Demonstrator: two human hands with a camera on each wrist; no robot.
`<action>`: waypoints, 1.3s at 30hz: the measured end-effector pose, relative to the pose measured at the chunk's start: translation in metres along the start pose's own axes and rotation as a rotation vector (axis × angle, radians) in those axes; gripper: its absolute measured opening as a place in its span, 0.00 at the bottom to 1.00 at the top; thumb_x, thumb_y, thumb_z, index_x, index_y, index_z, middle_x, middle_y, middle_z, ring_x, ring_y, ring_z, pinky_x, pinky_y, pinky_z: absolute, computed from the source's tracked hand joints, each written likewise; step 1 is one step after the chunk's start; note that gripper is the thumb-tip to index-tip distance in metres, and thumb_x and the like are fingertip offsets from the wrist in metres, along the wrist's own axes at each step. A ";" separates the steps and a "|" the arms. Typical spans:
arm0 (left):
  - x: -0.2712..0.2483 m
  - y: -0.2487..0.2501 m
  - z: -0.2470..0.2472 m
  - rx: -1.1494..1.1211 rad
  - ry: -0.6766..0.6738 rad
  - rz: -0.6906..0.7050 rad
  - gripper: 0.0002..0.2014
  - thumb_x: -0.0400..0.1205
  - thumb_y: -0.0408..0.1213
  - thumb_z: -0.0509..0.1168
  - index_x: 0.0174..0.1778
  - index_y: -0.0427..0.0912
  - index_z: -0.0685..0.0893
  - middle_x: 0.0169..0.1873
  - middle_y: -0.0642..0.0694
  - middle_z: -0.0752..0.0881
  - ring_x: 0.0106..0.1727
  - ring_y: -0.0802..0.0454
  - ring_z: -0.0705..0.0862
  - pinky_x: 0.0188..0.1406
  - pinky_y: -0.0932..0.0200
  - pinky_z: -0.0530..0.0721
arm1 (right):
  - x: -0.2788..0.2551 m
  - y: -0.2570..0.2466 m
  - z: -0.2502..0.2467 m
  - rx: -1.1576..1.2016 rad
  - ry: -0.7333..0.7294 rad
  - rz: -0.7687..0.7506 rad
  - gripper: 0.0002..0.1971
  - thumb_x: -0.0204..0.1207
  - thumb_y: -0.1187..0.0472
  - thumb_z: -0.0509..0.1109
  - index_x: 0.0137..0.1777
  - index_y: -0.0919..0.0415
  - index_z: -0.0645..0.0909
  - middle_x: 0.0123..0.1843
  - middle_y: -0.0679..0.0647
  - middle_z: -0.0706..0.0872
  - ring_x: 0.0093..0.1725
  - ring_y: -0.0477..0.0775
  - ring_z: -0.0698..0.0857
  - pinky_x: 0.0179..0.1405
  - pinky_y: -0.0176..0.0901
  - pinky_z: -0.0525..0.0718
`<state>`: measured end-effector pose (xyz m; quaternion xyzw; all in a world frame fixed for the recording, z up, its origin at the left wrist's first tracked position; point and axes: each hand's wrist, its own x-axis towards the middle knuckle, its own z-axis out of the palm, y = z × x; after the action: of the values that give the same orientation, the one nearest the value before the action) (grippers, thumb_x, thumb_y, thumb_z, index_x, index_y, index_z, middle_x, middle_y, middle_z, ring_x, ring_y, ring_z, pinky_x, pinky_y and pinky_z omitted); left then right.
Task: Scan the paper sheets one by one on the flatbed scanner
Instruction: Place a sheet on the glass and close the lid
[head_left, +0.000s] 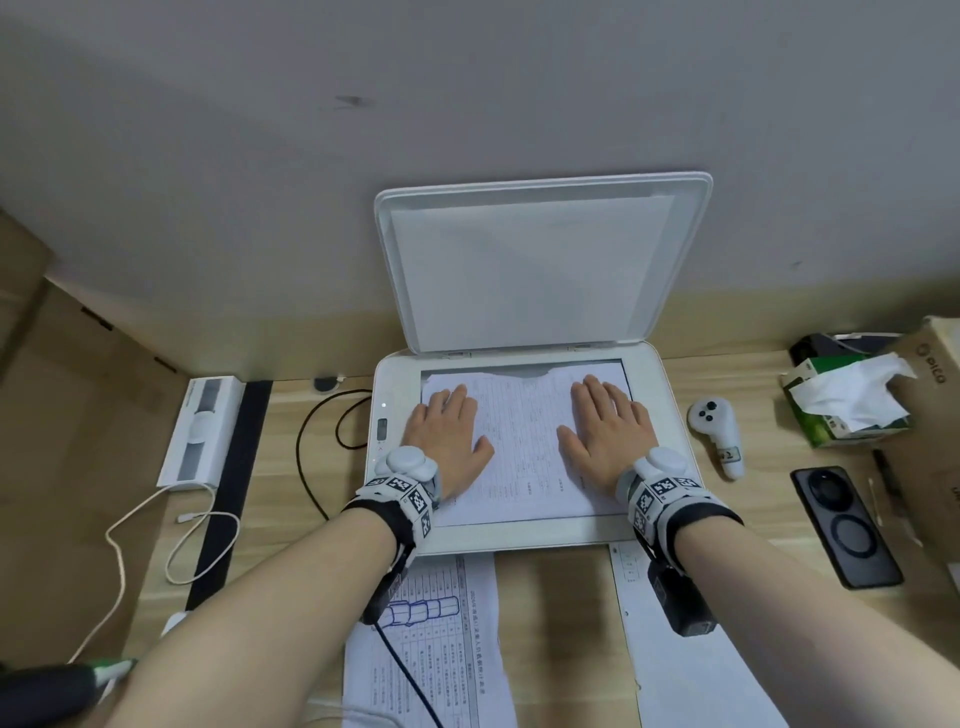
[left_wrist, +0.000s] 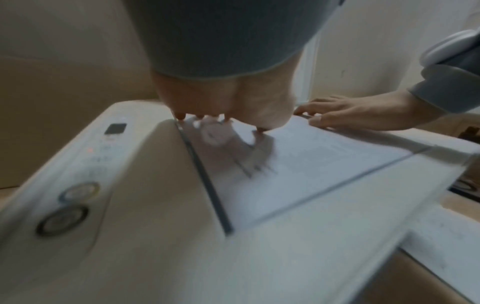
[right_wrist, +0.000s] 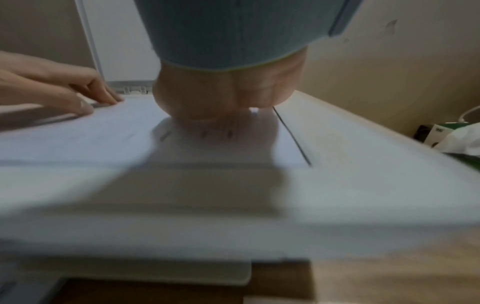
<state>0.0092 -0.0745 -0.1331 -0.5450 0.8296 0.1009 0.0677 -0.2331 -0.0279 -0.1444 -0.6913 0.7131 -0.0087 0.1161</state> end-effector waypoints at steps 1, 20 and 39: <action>0.004 0.000 -0.005 -0.015 -0.001 -0.002 0.24 0.81 0.52 0.52 0.68 0.42 0.72 0.74 0.44 0.71 0.70 0.44 0.70 0.65 0.46 0.73 | 0.003 0.000 -0.005 -0.001 -0.016 -0.003 0.32 0.81 0.39 0.50 0.82 0.54 0.58 0.85 0.54 0.61 0.82 0.60 0.62 0.77 0.58 0.63; 0.029 -0.016 -0.224 0.005 0.389 -0.015 0.09 0.77 0.40 0.60 0.50 0.43 0.78 0.48 0.41 0.85 0.48 0.38 0.81 0.42 0.52 0.74 | 0.028 -0.036 -0.184 -0.073 0.464 -0.263 0.38 0.72 0.61 0.72 0.83 0.62 0.63 0.83 0.58 0.66 0.84 0.61 0.60 0.84 0.55 0.61; -0.081 0.004 -0.044 0.043 -0.179 0.079 0.50 0.80 0.64 0.61 0.86 0.37 0.46 0.86 0.37 0.45 0.87 0.41 0.47 0.83 0.45 0.54 | -0.062 -0.047 -0.050 -0.112 -0.121 -0.261 0.37 0.73 0.40 0.73 0.77 0.56 0.66 0.77 0.55 0.72 0.74 0.60 0.74 0.70 0.54 0.78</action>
<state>0.0369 -0.0117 -0.0722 -0.4991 0.8430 0.1340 0.1492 -0.1941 0.0234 -0.0782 -0.7828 0.6082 0.0580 0.1181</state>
